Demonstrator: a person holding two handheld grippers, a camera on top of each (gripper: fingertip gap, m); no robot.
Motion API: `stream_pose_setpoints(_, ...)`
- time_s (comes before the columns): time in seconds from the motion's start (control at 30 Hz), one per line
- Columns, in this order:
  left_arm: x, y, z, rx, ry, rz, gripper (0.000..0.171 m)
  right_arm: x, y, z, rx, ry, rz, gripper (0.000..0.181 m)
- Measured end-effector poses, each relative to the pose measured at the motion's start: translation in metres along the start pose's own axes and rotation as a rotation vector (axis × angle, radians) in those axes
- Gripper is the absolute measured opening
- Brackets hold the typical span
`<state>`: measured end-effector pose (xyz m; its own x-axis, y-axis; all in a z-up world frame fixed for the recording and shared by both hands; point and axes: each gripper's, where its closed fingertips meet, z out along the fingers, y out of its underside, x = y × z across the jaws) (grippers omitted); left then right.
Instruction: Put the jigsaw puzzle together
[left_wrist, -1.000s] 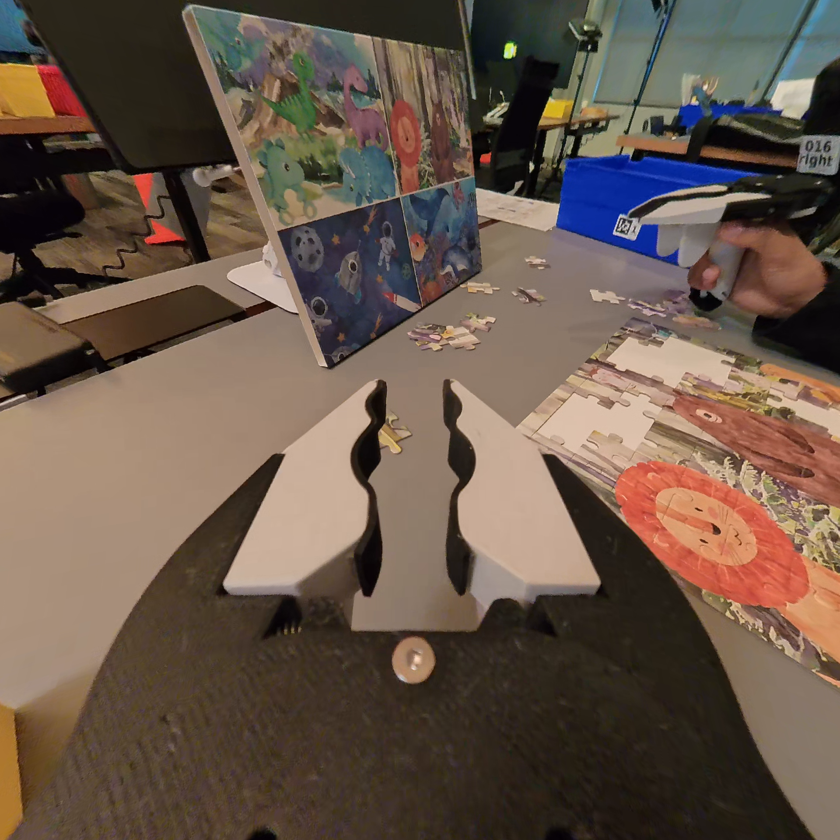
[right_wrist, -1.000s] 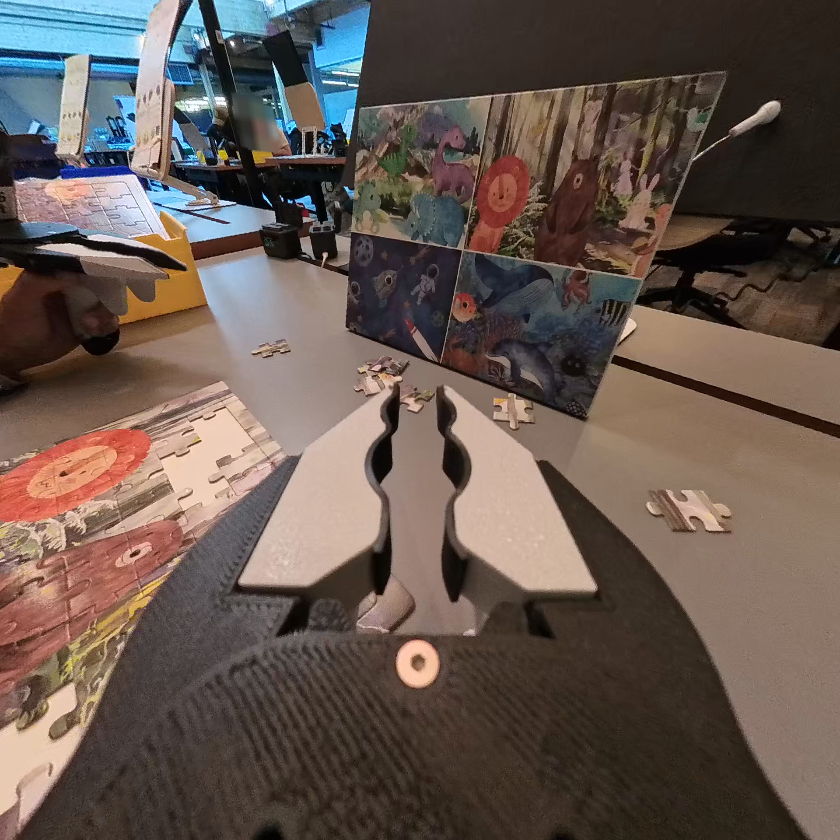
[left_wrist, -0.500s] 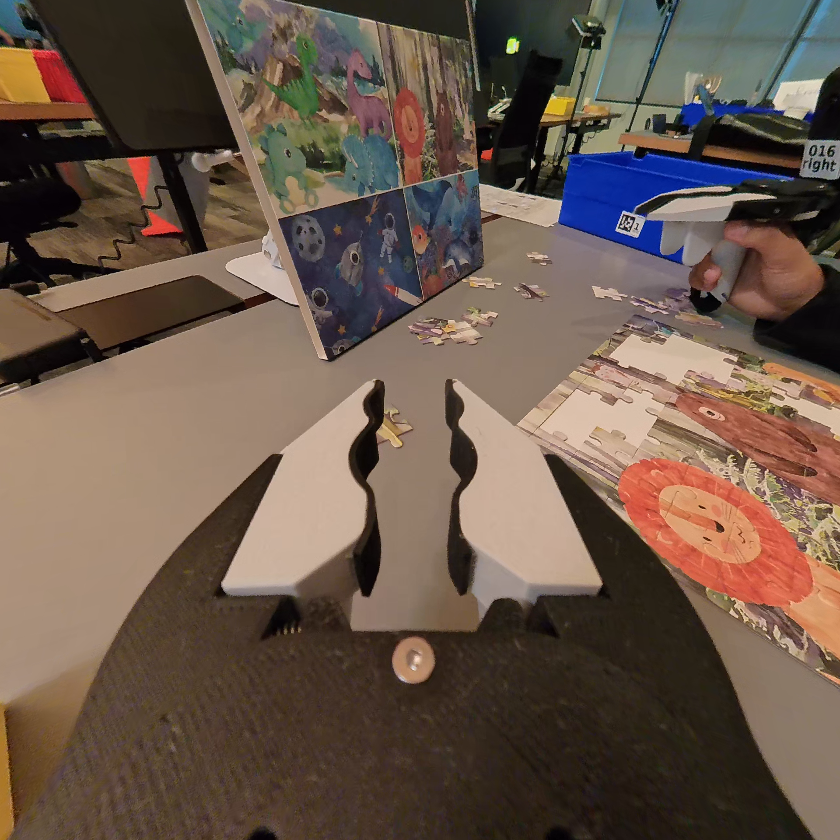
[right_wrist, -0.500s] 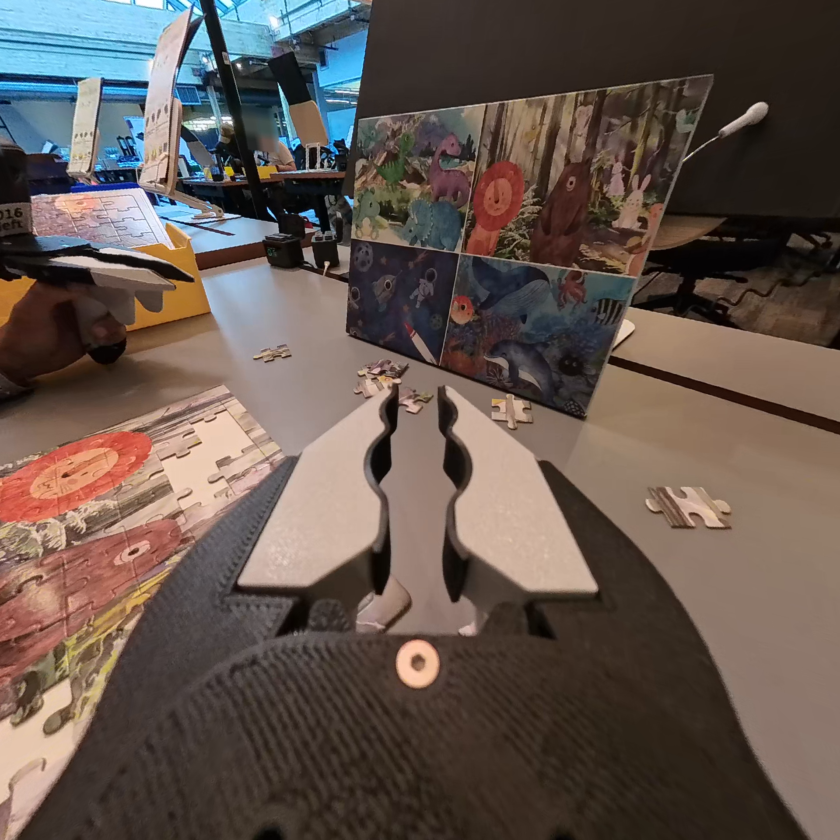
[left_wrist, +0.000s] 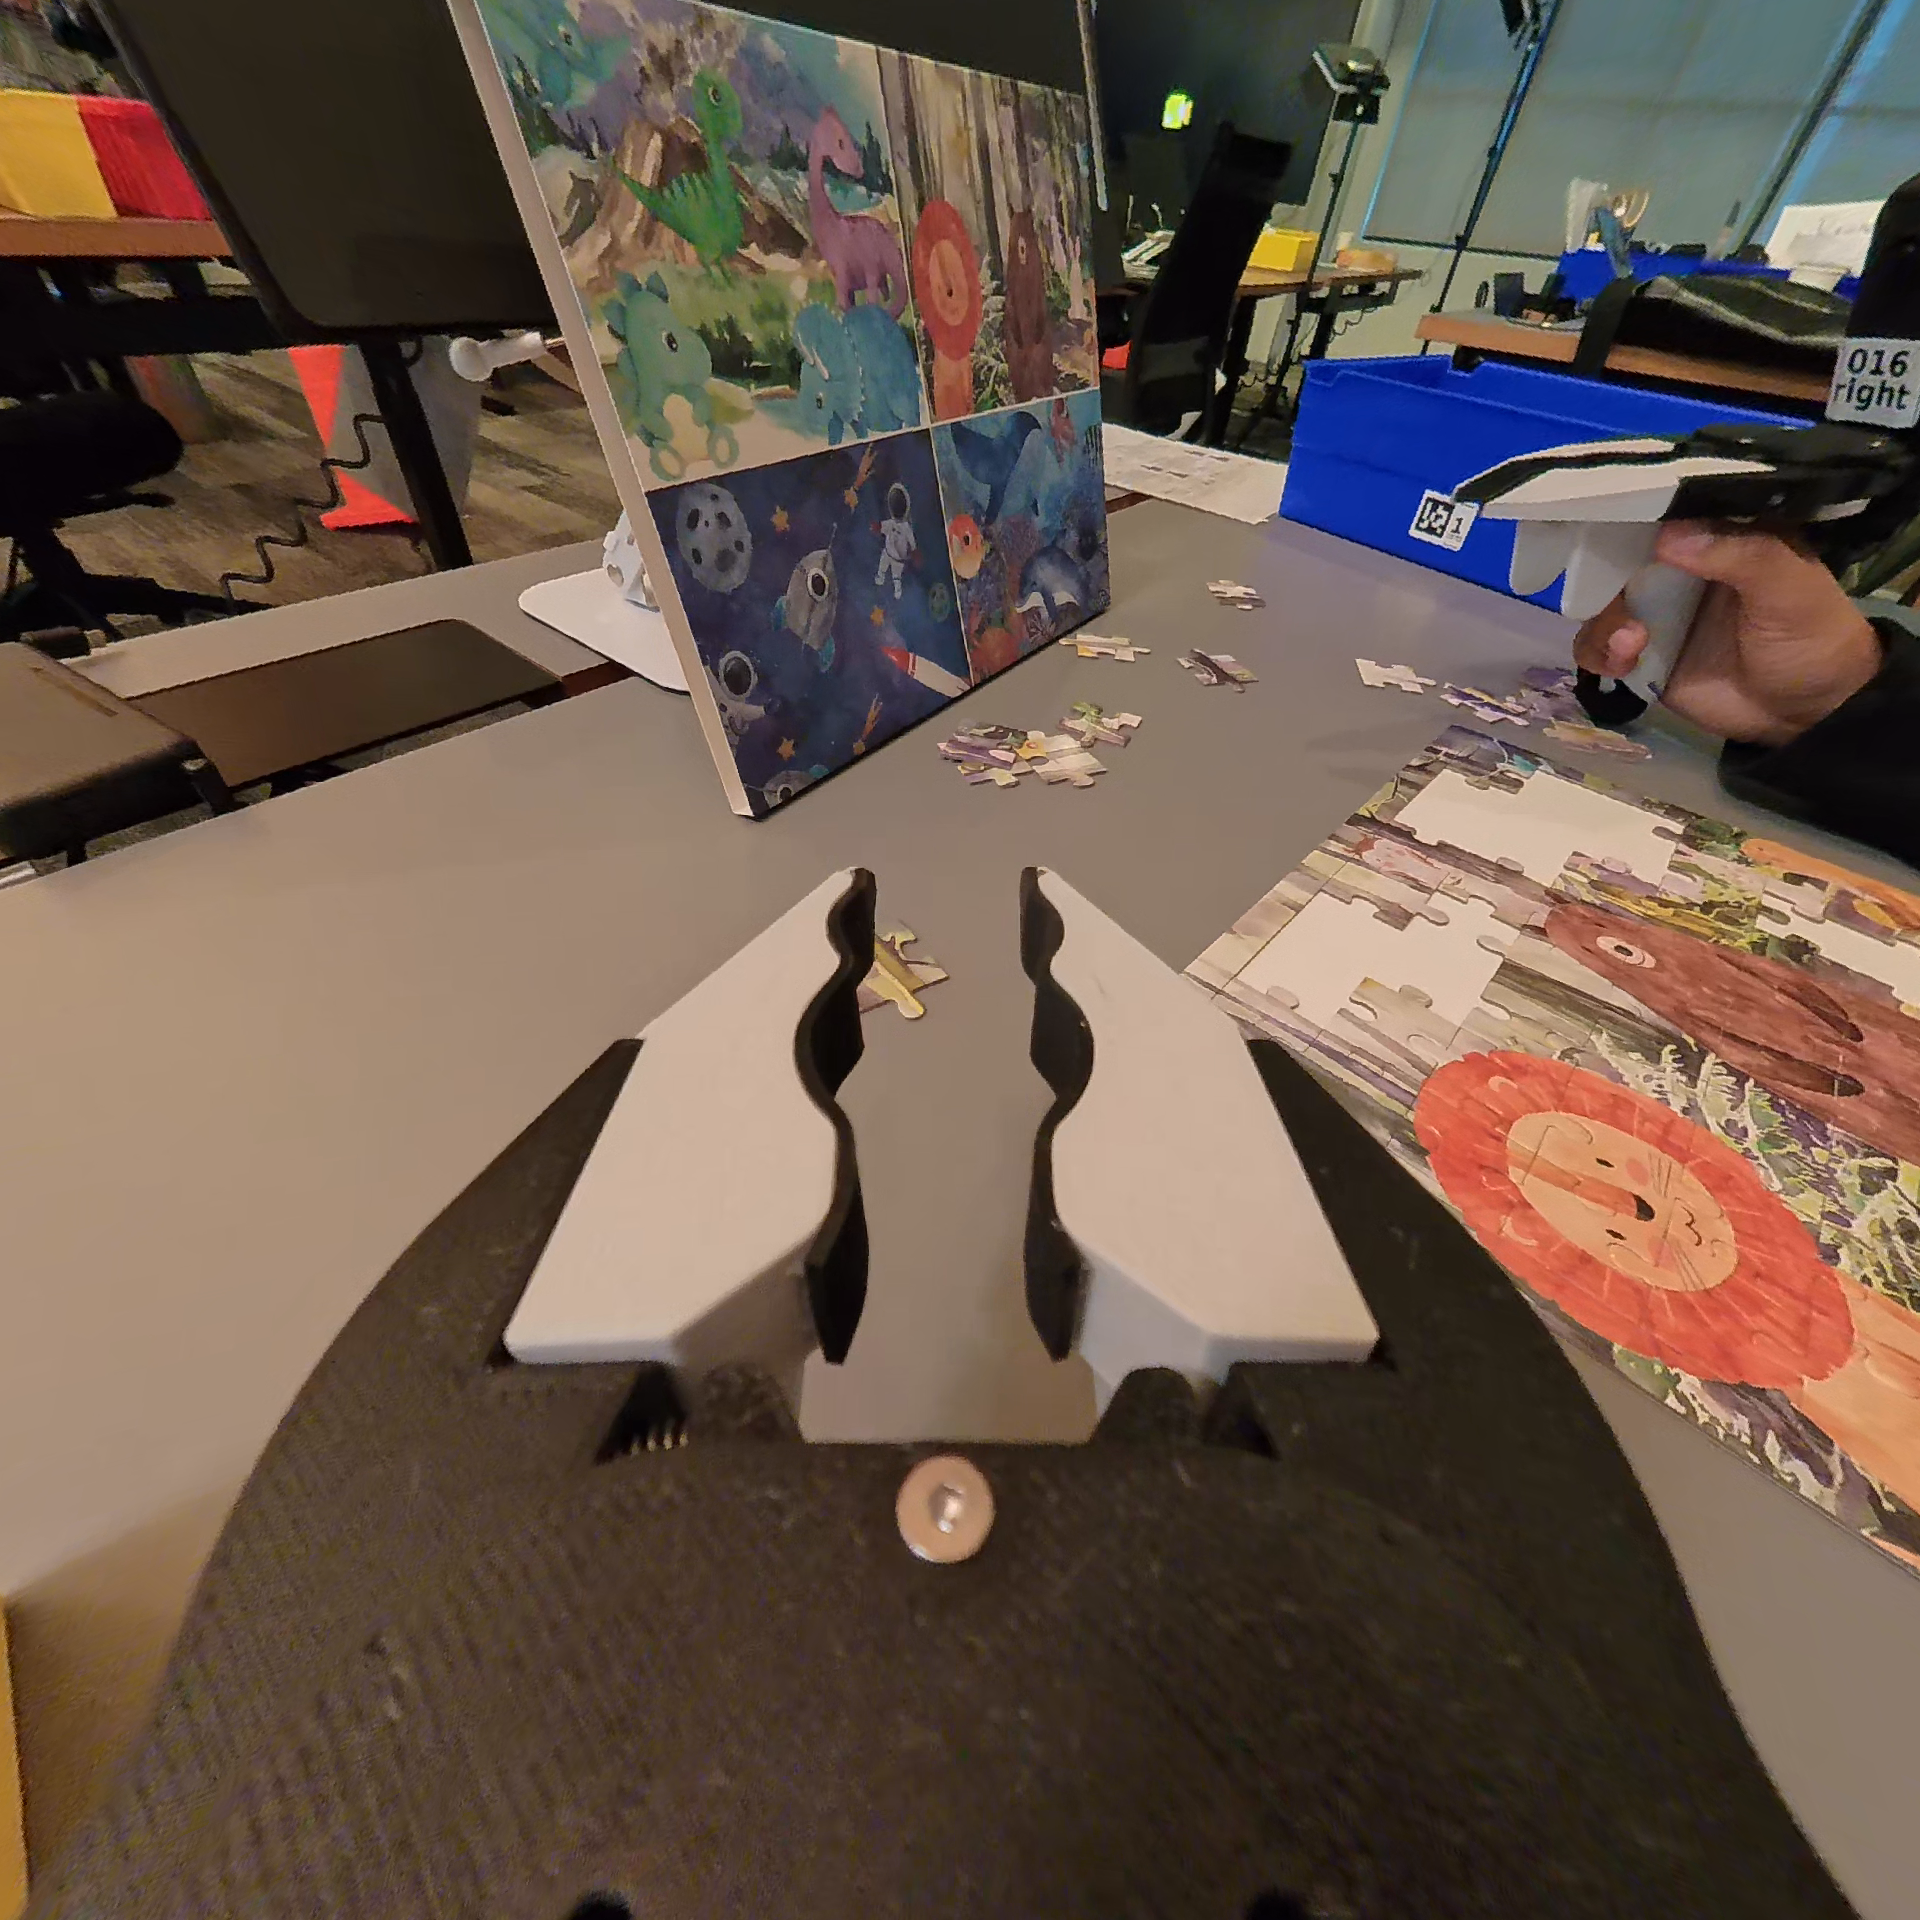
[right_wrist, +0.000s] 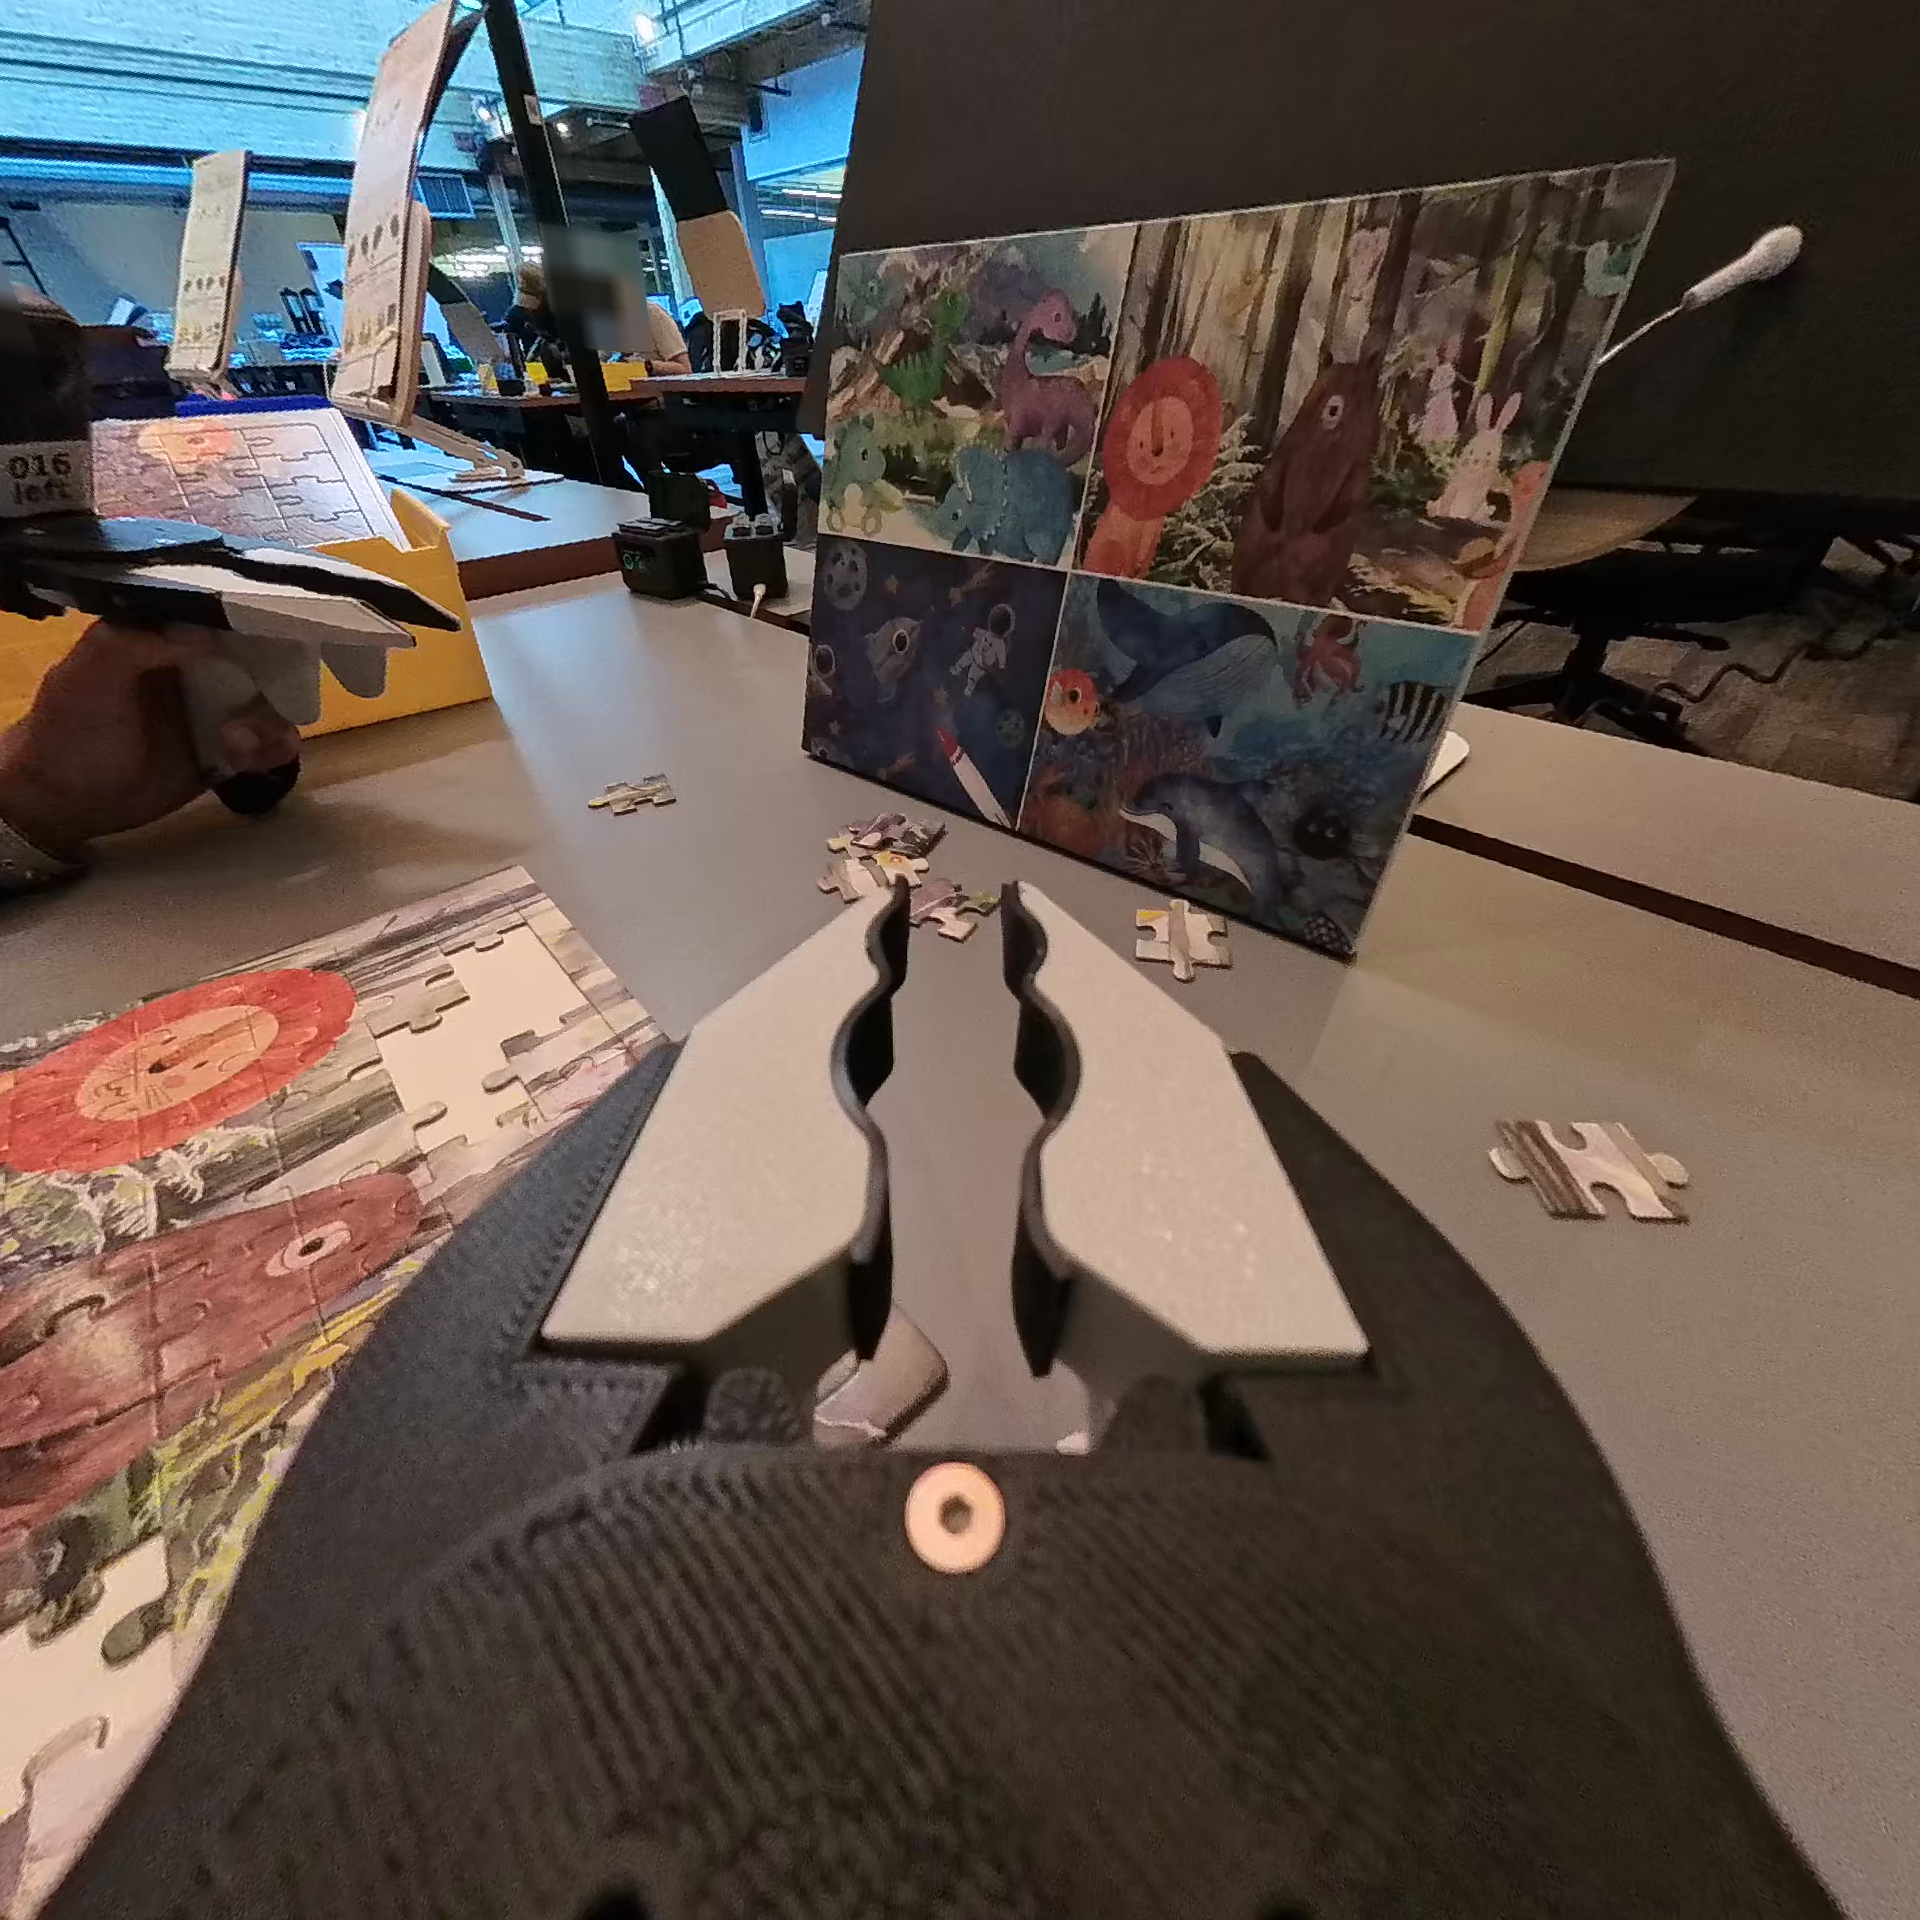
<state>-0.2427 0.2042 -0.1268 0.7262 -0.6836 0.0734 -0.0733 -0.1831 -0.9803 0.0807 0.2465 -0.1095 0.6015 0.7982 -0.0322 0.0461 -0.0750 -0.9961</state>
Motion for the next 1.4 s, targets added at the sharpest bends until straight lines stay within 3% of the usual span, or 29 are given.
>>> stream_pose_setpoints(0.43,0.006,0.002,0.004,-0.020,0.024,-0.002,0.028,-0.001,0.000,0.000,-0.023,0.025,-0.044,0.015)
stream_pose_setpoints(0.6,0.013,0.003,0.009,-0.041,0.033,0.010,0.032,0.002,-0.014,-0.004,-0.001,0.032,-0.080,0.016)
stream_pose_setpoints(0.9,-0.007,-0.034,0.052,-0.029,0.022,-0.015,0.037,0.035,-0.053,0.005,0.038,0.009,-0.108,0.021)
stream_pose_setpoints(0.97,-0.010,-0.038,0.061,-0.040,0.011,0.017,0.031,0.033,-0.047,0.003,0.047,0.023,-0.126,0.019)
stream_pose_setpoints(1.07,-0.006,-0.048,0.059,0.044,-0.024,0.039,0.024,0.028,-0.024,-0.002,-0.041,0.046,-0.169,0.016)
stream_pose_setpoints(1.13,0.000,-0.040,0.052,0.025,-0.010,0.059,0.024,0.033,-0.023,-0.004,-0.038,0.089,-0.206,0.012)
stream_pose_setpoints(1.4,0.011,-0.029,0.053,0.000,0.068,-0.016,0.026,0.030,-0.047,-0.013,0.086,0.021,-0.011,0.021)
